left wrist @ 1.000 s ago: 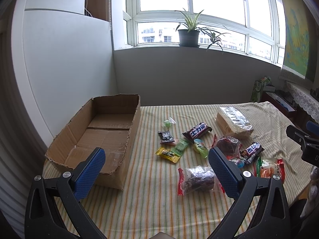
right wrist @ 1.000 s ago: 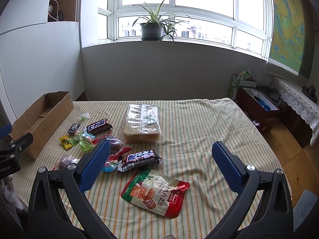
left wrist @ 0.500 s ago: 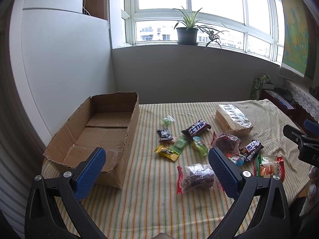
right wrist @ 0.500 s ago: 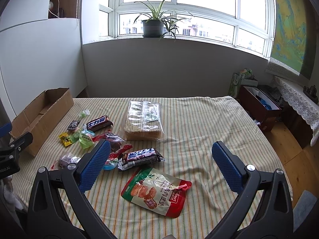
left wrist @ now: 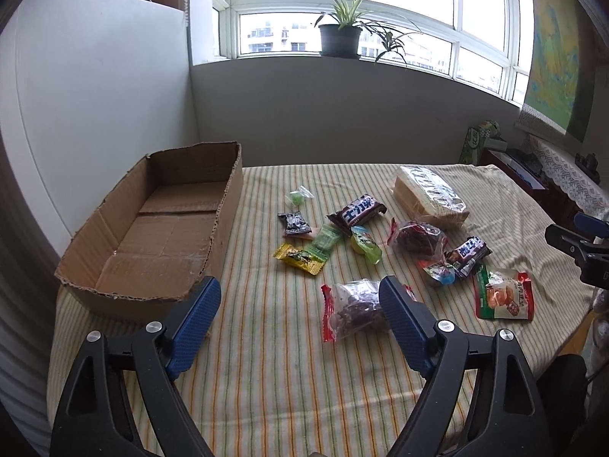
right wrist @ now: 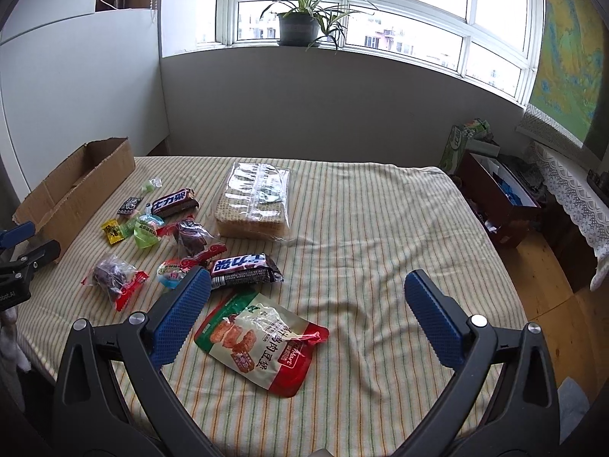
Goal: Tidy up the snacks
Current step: 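Grasp the clear bag of dark meat with the left tool while the right tool grasps the red-white pouch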
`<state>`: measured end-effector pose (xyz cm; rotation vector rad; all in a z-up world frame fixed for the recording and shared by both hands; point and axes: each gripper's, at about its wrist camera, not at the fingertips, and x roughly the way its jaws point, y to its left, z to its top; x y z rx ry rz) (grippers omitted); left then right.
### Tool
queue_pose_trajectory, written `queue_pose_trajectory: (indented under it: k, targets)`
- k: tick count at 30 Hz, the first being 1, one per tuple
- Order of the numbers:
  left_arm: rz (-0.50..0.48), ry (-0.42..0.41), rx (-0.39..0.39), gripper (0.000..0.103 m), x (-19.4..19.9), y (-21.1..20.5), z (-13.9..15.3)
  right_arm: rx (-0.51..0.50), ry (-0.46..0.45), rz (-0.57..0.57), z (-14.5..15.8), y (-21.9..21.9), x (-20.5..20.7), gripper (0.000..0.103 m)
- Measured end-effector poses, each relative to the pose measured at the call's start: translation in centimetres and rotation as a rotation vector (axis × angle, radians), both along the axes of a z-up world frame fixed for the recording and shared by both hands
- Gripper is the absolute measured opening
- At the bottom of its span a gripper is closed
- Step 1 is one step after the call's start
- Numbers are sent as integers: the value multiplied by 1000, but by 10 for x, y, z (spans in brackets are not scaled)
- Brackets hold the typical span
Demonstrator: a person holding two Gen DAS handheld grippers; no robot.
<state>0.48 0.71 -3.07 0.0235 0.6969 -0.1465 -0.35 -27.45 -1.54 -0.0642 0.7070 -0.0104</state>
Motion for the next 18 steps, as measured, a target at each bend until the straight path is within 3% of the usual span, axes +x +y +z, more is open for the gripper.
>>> queue_pose_trajectory:
  k: [3, 11, 18]
  targets:
    - [-32, 41, -8, 77, 1, -6, -9, 14, 39, 14, -6, -9, 1, 103]
    - [-99, 135, -34, 77, 4, -19, -28, 57, 177, 137, -35, -11, 14, 103]
    - [-80, 175, -45, 77, 12, -16, -36, 68, 225, 236, -39, -8, 25, 103]
